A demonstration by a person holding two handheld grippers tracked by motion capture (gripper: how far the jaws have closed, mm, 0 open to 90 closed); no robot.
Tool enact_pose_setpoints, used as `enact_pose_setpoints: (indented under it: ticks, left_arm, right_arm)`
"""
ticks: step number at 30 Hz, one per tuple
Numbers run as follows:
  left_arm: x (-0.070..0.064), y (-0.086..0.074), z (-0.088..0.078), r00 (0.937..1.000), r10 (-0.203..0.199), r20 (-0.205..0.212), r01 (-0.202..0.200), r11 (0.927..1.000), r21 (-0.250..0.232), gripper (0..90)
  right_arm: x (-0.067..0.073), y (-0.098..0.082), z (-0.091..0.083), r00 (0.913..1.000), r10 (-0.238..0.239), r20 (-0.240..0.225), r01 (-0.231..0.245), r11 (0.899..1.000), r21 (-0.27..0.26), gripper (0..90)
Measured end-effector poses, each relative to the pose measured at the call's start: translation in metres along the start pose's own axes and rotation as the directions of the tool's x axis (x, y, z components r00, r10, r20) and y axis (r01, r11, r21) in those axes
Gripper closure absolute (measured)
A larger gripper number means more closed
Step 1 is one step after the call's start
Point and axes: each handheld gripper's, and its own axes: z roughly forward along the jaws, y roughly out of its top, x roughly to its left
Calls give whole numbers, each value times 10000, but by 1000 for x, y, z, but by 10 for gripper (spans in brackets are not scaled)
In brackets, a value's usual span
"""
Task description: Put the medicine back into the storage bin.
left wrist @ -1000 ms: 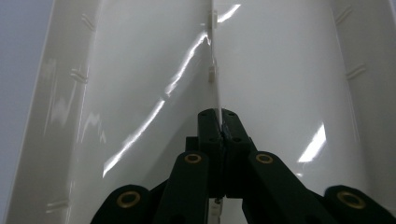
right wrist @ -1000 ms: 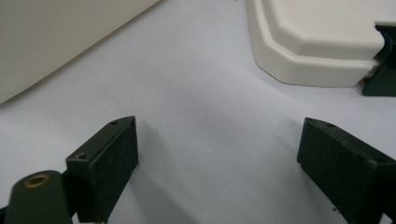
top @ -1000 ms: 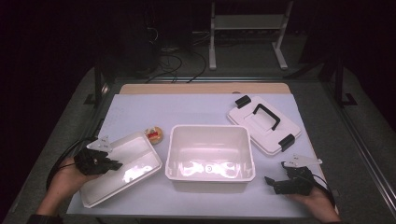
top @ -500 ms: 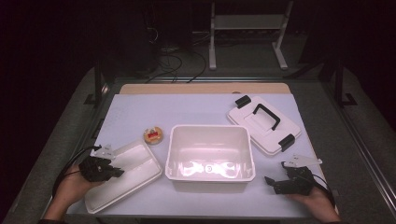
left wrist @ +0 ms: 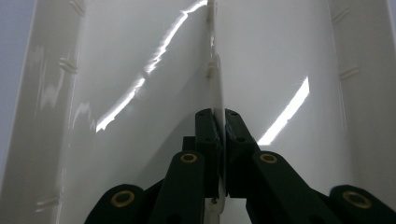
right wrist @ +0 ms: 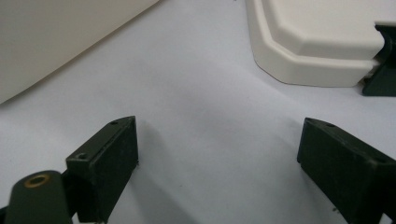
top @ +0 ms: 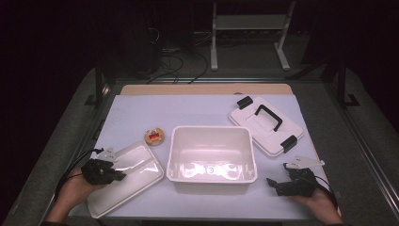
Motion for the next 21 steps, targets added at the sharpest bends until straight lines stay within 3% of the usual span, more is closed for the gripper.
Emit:
enact_pose_setpoints:
  ticks: [4,10,21]
  left_arm:
    - [0,0,-4,9997,-232,13,232,9996,-186,794]
    - [0,7,-17,9995,-291,-113,288,9992,-289,629]
    - [9,45,-35,9987,-120,-493,101,9992,-384,360]
  right_arm:
    - [0,0,0,10000,-12,-2,12,10000,-6,117]
    - [0,0,0,10000,-11,1,11,10000,-2,117]
    - [0,0,0,10000,6,-4,-6,10000,5,117]
